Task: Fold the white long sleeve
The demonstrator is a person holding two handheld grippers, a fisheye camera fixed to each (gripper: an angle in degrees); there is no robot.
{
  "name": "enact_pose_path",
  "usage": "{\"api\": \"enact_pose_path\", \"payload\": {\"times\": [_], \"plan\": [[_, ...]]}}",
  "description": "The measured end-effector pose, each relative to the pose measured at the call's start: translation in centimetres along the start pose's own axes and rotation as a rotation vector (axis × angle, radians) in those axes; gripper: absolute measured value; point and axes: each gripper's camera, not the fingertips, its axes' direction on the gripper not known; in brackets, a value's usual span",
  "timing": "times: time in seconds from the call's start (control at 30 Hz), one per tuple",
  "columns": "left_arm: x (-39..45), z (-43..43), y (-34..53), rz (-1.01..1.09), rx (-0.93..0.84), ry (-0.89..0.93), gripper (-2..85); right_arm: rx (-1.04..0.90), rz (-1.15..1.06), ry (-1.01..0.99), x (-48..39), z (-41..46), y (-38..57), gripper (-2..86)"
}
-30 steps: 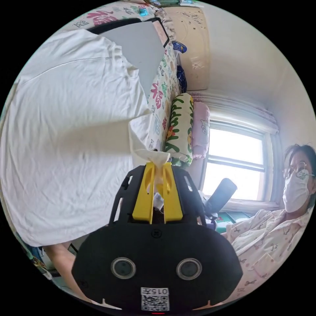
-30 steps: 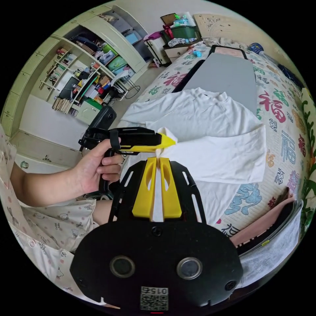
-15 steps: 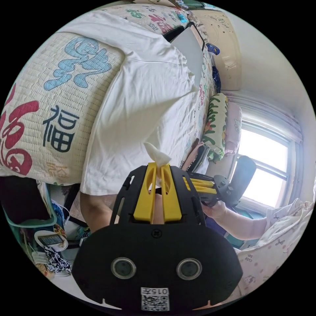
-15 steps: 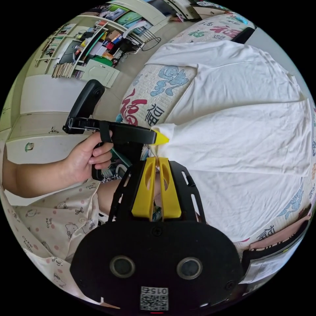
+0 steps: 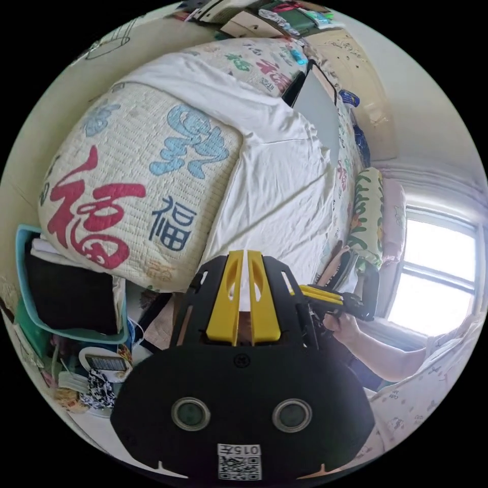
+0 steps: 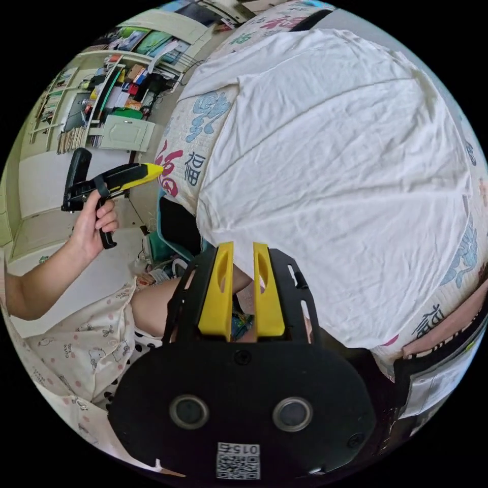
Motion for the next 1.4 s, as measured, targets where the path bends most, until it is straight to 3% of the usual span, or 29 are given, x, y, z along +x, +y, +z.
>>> {"api": "enact_pose_path", "payload": {"times": [0.2,0.37,0.63,0.8,0.87,0.97,1.2,1.4], "plan": [[12.4,-0.4,-4.5,0.281,0.029,-0.086,3.9,0.377,0.441,-0.155,17.3,-18.4,5.0,8.9],[26.2,4.4,-12.4,0.465,0.013,0.012,7.9,0.620,0.642,-0.286,31.0,-31.7,7.5,10.0],[42.9,14.8,-26.2,0.516,-0.081,0.021,11.7,0.606,0.758,-0.444,40.8,-39.6,6.2,11.6],[50.1,21.2,-31.0,0.513,-0.157,-0.161,11.5,0.578,0.817,-0.631,43.9,-41.4,6.3,7.7],[52.3,23.0,-32.0,0.509,-0.174,-0.224,6.8,0.592,0.819,-0.681,44.7,-42.9,6.4,3.9],[54.7,23.9,-32.5,0.502,-0.177,-0.207,0.7,0.573,0.820,-0.663,45.5,-44.9,6.3,1.1],[60.4,26.0,-32.9,0.599,-0.154,-0.342,-0.6,0.660,0.909,-0.613,47.8,-47.9,7.6,-0.5],[62.8,28.1,-33.5,0.632,-0.155,-0.398,-0.3,0.562,0.916,-0.380,49.0,-48.3,5.2,-0.6]]}}
